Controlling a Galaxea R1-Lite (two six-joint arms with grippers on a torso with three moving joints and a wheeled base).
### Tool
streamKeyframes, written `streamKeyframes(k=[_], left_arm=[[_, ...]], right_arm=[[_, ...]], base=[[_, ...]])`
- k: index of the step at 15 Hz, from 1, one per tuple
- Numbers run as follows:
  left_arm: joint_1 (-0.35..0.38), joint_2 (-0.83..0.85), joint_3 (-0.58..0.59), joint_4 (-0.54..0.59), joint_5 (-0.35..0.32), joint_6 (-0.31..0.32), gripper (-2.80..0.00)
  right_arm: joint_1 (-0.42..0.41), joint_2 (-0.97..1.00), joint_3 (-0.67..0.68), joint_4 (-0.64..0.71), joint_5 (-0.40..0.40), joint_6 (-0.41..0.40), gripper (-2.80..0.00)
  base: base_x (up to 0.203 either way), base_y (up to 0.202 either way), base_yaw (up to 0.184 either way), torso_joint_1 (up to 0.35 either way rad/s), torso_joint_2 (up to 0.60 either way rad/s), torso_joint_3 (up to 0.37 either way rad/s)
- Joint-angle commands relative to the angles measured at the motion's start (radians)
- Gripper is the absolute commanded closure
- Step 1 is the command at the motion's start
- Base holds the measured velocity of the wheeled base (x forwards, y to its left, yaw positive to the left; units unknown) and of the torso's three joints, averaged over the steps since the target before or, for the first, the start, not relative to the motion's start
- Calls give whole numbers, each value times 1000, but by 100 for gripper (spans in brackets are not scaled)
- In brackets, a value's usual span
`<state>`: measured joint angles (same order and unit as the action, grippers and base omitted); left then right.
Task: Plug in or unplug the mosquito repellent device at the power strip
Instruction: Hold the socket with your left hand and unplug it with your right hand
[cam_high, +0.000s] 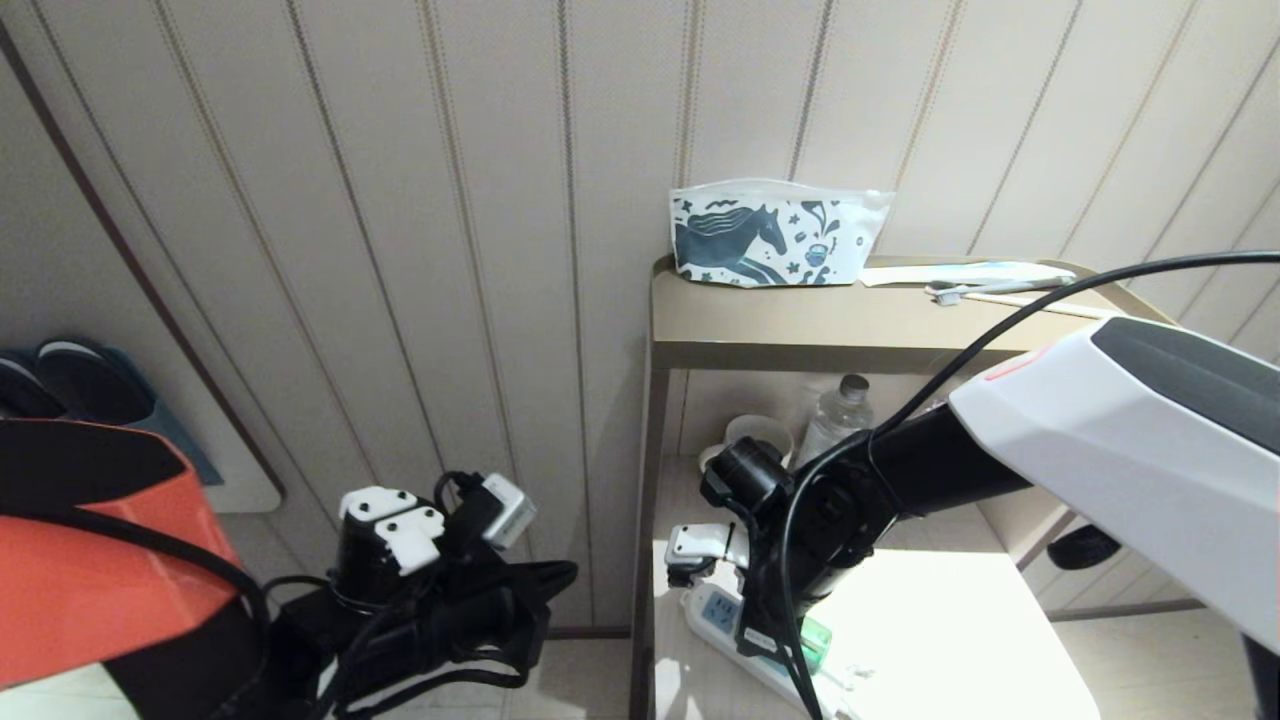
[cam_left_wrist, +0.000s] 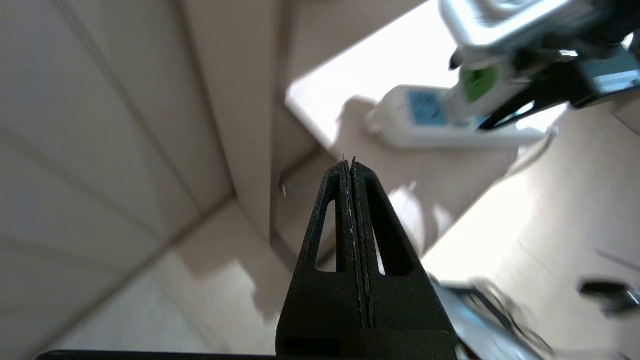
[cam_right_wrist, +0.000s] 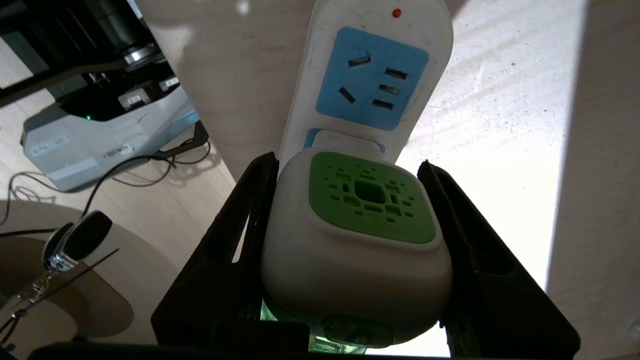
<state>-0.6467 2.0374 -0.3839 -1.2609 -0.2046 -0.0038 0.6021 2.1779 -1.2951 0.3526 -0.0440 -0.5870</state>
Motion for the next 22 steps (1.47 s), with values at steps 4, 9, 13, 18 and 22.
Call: streamKeyframes(k=[4, 9, 13, 18, 22], left_arm=[[-248, 182, 57, -299, 246, -27, 0], [-312, 206, 22, -304, 297, -35, 0], [-347, 330, -80, -304, 375, -41, 0], [-384, 444, -236, -304, 508, -54, 0], [-399, 495, -350, -304, 601, -55, 0]], right_arm=[[-10, 14, -9, -15, 6, 13, 0], [-24, 20, -25, -33, 12, 27, 0], [-28, 59, -41, -76, 12, 36, 0], [-39, 66, -55, -80, 36, 47, 0], [-50, 71, -64, -78, 54, 55, 0]], base=[[0, 0, 0, 0, 0, 0], [0, 0, 0, 0, 0, 0], [0, 0, 0, 0, 0, 0], [0, 0, 0, 0, 0, 0], [0, 0, 0, 0, 0, 0]])
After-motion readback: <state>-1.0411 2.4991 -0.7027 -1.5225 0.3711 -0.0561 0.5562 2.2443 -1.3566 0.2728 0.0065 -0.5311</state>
